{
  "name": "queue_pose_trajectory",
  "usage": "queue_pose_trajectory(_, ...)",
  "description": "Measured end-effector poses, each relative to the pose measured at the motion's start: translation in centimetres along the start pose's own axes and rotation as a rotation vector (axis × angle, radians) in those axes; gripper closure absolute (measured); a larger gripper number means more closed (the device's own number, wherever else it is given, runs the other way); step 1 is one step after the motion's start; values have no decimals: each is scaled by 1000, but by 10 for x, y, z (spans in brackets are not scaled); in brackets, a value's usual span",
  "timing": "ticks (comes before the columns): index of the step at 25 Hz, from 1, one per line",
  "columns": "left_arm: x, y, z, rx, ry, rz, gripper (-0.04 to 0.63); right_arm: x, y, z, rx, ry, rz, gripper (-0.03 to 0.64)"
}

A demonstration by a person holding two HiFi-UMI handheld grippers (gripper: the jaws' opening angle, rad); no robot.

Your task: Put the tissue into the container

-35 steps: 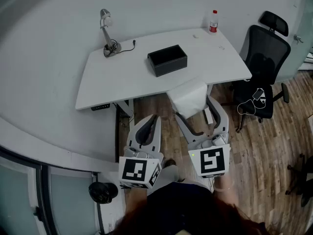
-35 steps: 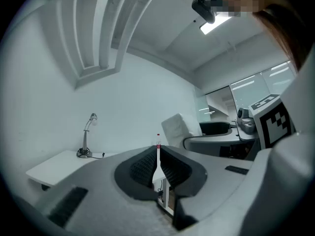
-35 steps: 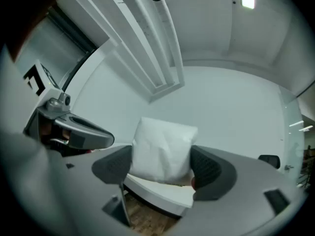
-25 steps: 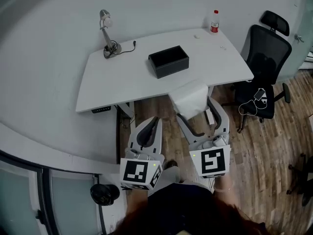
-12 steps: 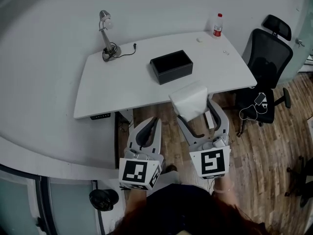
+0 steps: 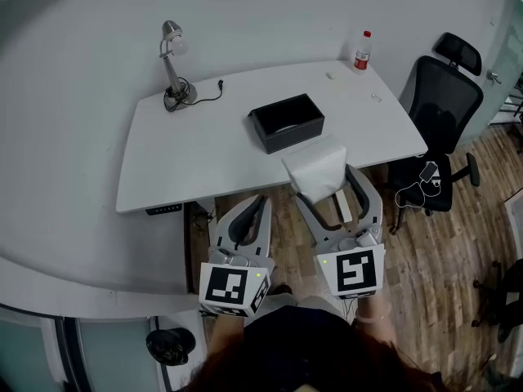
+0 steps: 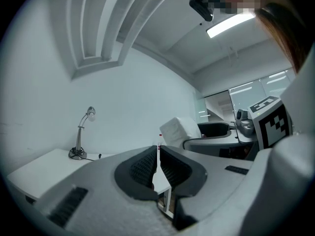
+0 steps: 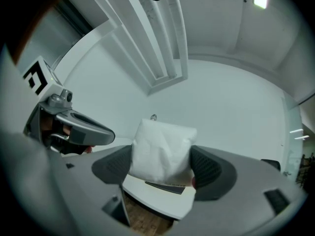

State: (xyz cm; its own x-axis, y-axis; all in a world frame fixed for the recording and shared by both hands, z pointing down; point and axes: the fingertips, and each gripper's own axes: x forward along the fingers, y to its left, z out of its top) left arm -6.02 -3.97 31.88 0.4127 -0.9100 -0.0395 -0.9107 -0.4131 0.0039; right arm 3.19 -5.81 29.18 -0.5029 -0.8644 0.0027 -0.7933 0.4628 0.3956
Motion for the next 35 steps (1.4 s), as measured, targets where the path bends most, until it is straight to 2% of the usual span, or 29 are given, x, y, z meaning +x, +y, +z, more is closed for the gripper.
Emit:
queue_pose_trajectory(11,12,11,0,-17,-2,-50,558,10,-2,-1,-11,34,-40,227)
queue_pose_trajectory(21,21,24,-5,-27,2,-36,557,28,-6,-3,-25,33,-37,232)
queue_pose_trajectory(35,60,53,-6,7,30,-26,558,73,-14,-19,-28,61,-10,236)
